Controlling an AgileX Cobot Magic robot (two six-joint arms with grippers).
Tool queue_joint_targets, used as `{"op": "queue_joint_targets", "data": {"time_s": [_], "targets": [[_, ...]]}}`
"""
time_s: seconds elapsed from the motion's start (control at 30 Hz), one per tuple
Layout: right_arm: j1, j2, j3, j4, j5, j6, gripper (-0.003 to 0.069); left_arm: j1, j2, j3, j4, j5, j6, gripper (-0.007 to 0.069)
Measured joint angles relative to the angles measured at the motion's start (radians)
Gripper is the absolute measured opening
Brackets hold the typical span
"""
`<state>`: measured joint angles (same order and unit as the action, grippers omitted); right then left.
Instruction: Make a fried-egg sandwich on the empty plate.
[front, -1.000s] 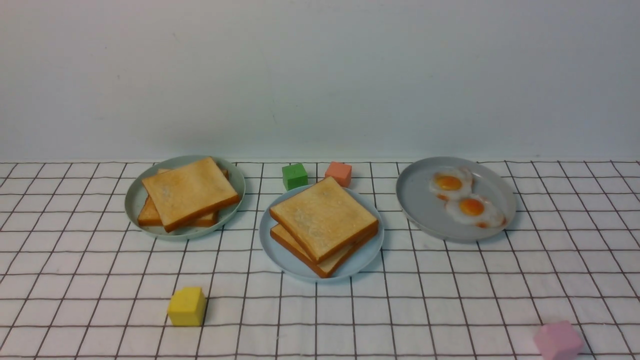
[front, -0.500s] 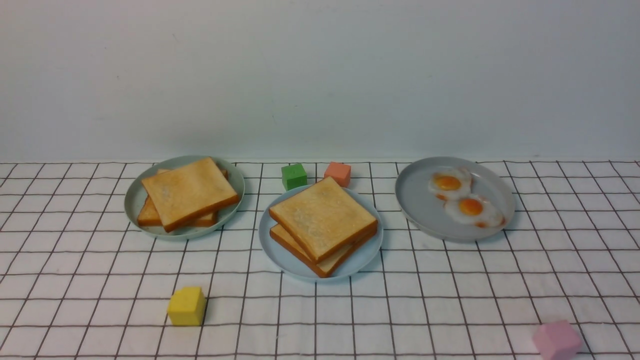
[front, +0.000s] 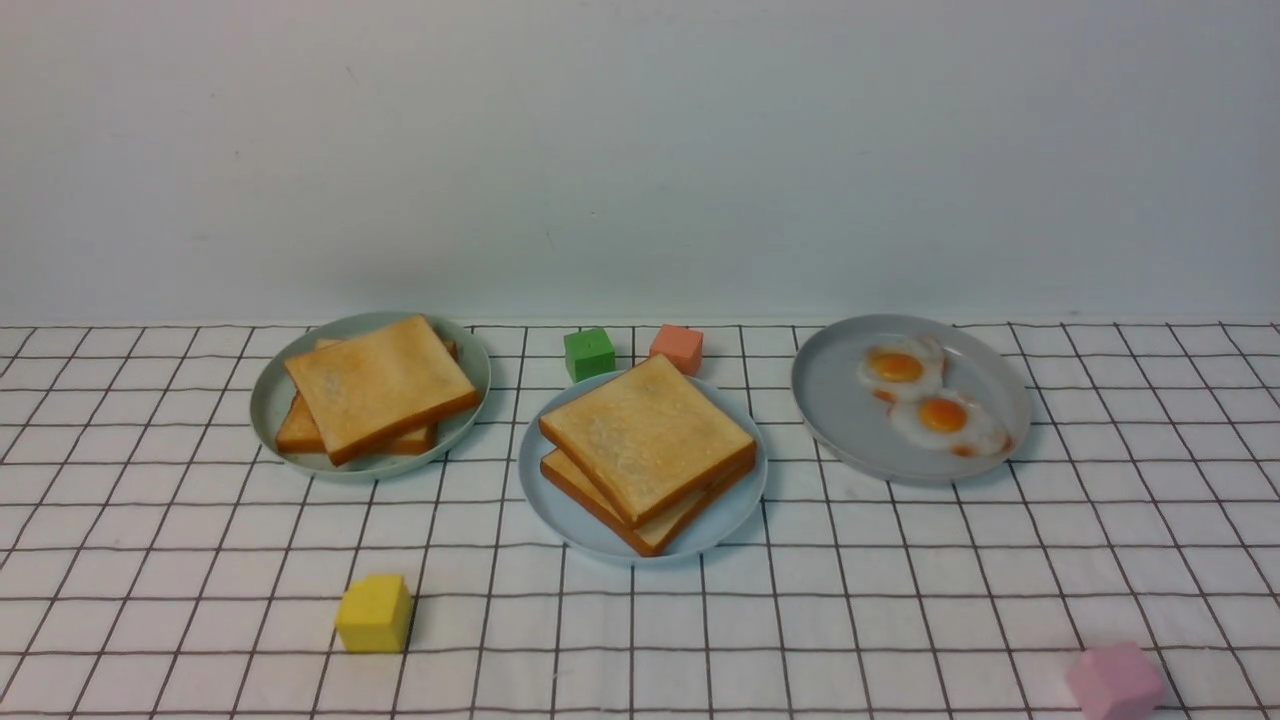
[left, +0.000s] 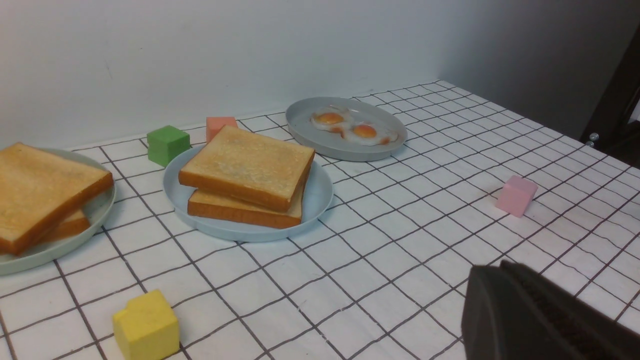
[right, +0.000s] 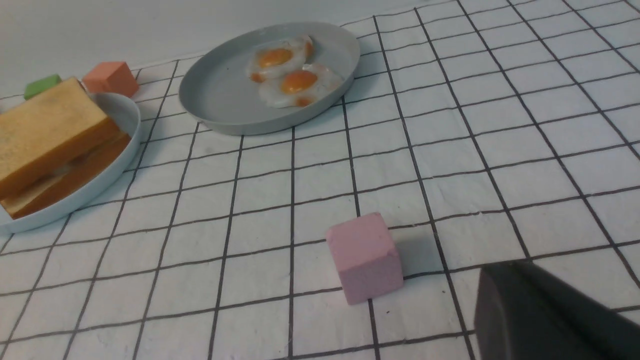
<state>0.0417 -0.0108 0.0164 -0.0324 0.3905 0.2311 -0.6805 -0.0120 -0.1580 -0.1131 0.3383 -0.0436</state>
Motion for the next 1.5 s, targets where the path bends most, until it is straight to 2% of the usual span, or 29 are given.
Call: {"op": "queue_joint_targets", "data": {"time_s": [0.9, 1.0, 1.1, 1.13, 1.17, 1.27, 1.37, 1.5], "targets": [[0.0, -0.001, 0.0, 0.0, 0.002, 0.001, -0.0003, 0.0, 0.0, 0.0, 0.0, 0.016, 0.0, -0.0001], [0.0, -0.001, 0.0, 0.0, 0.002, 0.001, -0.0003, 0.031, 0.0, 0.001, 0.001, -0.012, 0.0, 0.0], [0.0, -0.001, 0.0, 0.0, 0.002, 0.001, -0.0003, 0.188, 0.0, 0.011, 0.001, -0.097, -0.001, 0.0001], [0.0, -0.001, 0.0, 0.0, 0.002, 0.001, -0.0003, 0.201, 0.0, 0.011, 0.001, -0.097, -0.001, 0.0001], [0.0, -0.001, 0.0, 0.0, 0.002, 0.001, -0.0001, 0.296, 0.0, 0.012, 0.001, -0.116, -0.001, 0.0001], [0.0, -0.001, 0.0, 0.0, 0.002, 0.001, 0.0001, 0.482, 0.0, 0.012, 0.001, -0.098, -0.003, -0.0013], [0.0, -0.001, 0.0, 0.0, 0.002, 0.001, 0.0003, 0.609, 0.0, 0.05, 0.001, -0.031, -0.008, -0.0013], [0.0, -0.001, 0.0, 0.0, 0.002, 0.001, 0.0003, 0.668, 0.0, 0.152, 0.001, 0.03, -0.056, -0.0013]]}}
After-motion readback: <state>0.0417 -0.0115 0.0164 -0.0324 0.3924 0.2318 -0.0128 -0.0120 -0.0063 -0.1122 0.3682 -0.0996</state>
